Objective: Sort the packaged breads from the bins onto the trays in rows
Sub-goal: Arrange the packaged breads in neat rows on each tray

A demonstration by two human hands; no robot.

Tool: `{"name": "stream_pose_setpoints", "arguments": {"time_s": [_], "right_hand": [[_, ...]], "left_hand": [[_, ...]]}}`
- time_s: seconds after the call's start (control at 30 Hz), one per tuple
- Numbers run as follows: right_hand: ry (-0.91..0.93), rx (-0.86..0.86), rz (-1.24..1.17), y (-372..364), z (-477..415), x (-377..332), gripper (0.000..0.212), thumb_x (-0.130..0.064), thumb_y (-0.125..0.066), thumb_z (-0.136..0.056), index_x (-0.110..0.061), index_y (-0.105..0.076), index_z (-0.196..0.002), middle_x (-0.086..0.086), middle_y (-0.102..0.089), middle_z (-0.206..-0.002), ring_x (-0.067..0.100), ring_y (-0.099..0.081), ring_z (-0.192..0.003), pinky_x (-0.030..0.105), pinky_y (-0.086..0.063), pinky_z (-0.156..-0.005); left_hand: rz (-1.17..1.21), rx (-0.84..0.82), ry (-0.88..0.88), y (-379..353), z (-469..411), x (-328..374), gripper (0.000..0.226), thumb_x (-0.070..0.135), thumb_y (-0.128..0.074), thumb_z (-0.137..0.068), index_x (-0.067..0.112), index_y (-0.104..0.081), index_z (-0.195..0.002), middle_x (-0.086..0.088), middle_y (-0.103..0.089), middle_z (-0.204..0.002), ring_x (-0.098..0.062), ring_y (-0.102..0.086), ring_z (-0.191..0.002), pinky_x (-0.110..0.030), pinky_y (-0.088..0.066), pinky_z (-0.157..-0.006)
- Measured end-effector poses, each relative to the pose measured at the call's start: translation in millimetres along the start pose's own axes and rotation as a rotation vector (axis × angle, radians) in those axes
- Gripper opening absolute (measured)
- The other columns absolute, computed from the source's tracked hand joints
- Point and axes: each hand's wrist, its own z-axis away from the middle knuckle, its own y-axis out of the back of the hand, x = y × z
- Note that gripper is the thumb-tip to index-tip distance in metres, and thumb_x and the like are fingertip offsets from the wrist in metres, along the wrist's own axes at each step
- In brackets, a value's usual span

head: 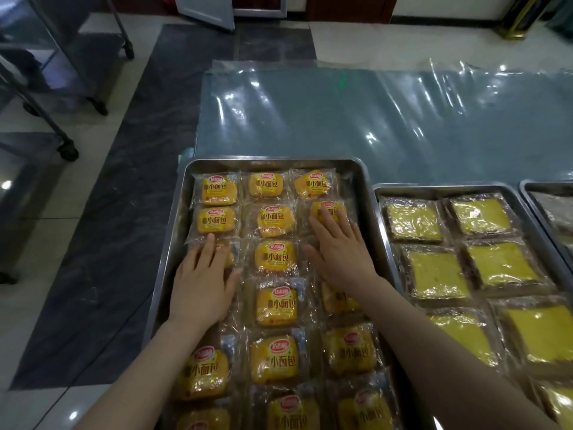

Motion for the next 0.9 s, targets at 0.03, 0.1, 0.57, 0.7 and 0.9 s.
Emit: {"name": "stream_pose_setpoints", "arguments": {"time_s": [0.03, 0.1, 0.57, 0.7, 0.9], "right_hand": [[-0.007, -0.017, 0.005, 0, -8, 1, 0.069, -0.063, -0.012, -0.092, -0.029, -0.006, -0.151, -0.005, 0.011, -0.158, 0.023, 0.02, -0.142, 0.043, 0.01, -0.112], [-0.021, -0.057, 0.016, -3, -19, 2, 0.069, -0.062, -0.016, -0.093, -0.027, -0.003, -0.152, -0.004, 0.012, -0.159, 0.023, 0.021, -0.142, 0.044, 0.01, -0.111], [0.023, 0.021, -0.07, 10, -74, -2, 0.061, -0.055, -0.023, -0.097, -0.028, -0.012, -0.151, -0.002, 0.0, -0.16, 0.024, 0.008, -0.146, 0.049, -0.003, -0.117], [0.03, -0.029, -0.043, 11, -100, 6, 0.056, -0.055, -0.028, -0.097, -0.033, -0.019, -0.147, -0.003, -0.003, -0.161, 0.024, 0.006, -0.146, 0.055, -0.006, -0.115], [-0.141, 0.02, 0.01, 3, -94, 3, 0.056, -0.06, -0.027, -0.094, -0.035, -0.021, -0.144, -0.002, -0.006, -0.16, 0.039, -0.004, -0.144, 0.065, -0.008, -0.109]], "left_hand": [[-0.004, 0.007, 0.004, 2, -1, 1, 0.055, 0.053, -0.031, -0.092, 0.028, -0.033, -0.14, -0.003, -0.015, -0.156, -0.029, -0.016, -0.14, -0.05, -0.025, -0.108], [0.002, 0.027, 0.007, 5, -5, 2, 0.052, 0.053, -0.033, -0.092, 0.029, -0.036, -0.138, -0.002, -0.017, -0.156, -0.03, -0.019, -0.139, -0.049, -0.027, -0.108], [0.07, 0.135, -0.09, 13, -39, 10, 0.05, 0.047, -0.036, -0.093, 0.02, -0.037, -0.136, -0.004, -0.022, -0.154, -0.018, -0.007, -0.143, -0.041, -0.003, -0.115], [0.023, 0.123, -0.091, 14, -55, 14, 0.058, 0.05, -0.029, -0.093, 0.022, -0.026, -0.144, -0.003, -0.016, -0.155, -0.015, 0.001, -0.141, -0.039, 0.002, -0.114], [0.025, 0.105, -0.087, 11, -59, 17, 0.06, 0.052, -0.025, -0.092, 0.023, -0.022, -0.145, -0.002, -0.013, -0.156, -0.013, 0.003, -0.14, -0.04, 0.001, -0.116]]}}
